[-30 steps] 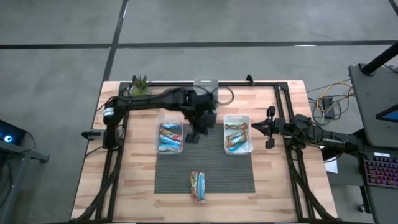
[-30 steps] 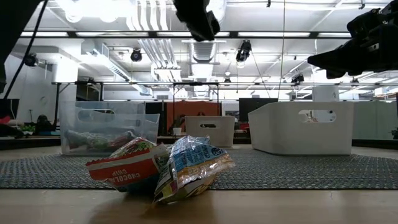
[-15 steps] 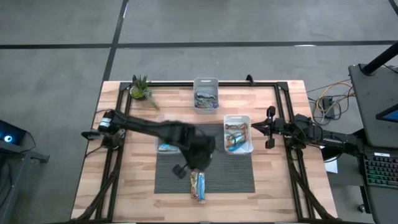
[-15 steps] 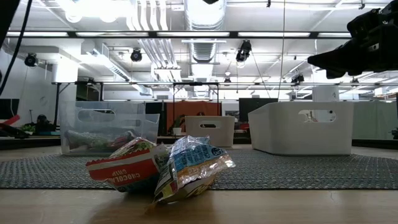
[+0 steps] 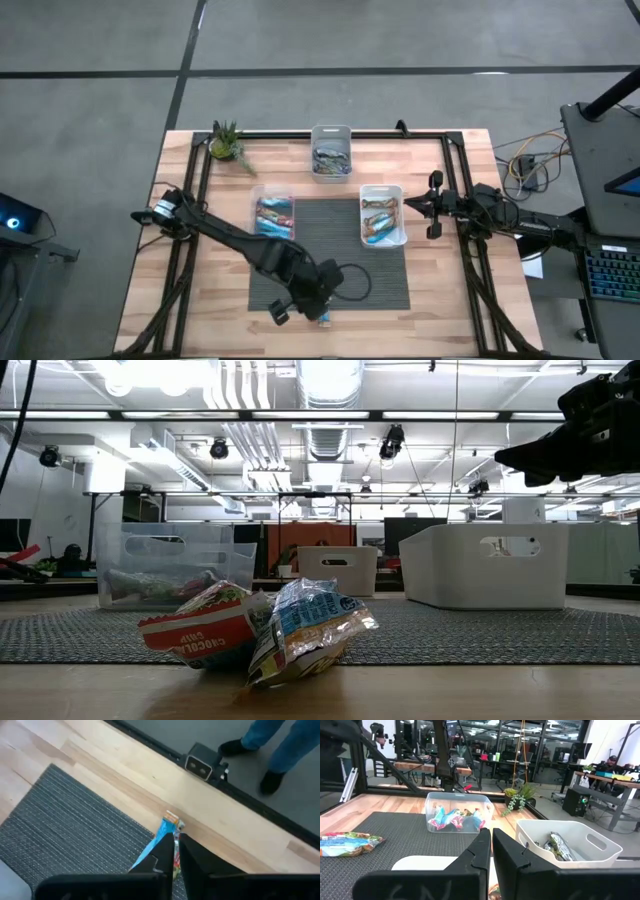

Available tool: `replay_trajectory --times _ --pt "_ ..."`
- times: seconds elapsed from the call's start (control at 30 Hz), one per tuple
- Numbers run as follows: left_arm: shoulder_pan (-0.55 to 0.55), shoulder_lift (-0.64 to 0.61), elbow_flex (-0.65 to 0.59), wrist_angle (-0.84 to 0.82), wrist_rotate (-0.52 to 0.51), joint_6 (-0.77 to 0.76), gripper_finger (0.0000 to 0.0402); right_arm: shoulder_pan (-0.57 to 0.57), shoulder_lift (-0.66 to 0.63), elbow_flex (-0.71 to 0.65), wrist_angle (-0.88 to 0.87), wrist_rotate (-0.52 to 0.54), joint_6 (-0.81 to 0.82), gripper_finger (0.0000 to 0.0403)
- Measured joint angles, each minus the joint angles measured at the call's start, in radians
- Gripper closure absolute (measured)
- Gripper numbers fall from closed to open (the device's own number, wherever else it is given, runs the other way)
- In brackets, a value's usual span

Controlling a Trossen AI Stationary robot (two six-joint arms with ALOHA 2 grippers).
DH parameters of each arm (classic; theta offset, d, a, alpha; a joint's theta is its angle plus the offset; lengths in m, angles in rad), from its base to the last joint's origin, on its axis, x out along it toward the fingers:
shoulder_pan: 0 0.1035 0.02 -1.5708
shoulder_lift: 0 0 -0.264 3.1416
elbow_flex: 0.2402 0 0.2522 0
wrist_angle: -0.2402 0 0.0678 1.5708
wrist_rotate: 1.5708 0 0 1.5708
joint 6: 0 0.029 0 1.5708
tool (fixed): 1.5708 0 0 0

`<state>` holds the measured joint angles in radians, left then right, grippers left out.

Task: Pick and place Granola Bars by type
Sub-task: Put the red granola bar into the transparent bin

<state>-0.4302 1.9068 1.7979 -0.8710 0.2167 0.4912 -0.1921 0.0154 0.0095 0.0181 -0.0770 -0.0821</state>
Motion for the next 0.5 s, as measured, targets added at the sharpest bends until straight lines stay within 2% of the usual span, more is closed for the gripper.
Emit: replay_trajectory --times 0.3,0.5 --pt "-0.058 0.0 -0.052 0.009 -0.015 0.07 0.0291 0.0 0.0 0.0 0.0 0.0 -0.004 0.0394" --pt "-0.093 0.0 -0.112 0.052 -0.083 0.16 0.0237 0.0 0.0 0.0 0.0 0.0 -0.002 0.0394"
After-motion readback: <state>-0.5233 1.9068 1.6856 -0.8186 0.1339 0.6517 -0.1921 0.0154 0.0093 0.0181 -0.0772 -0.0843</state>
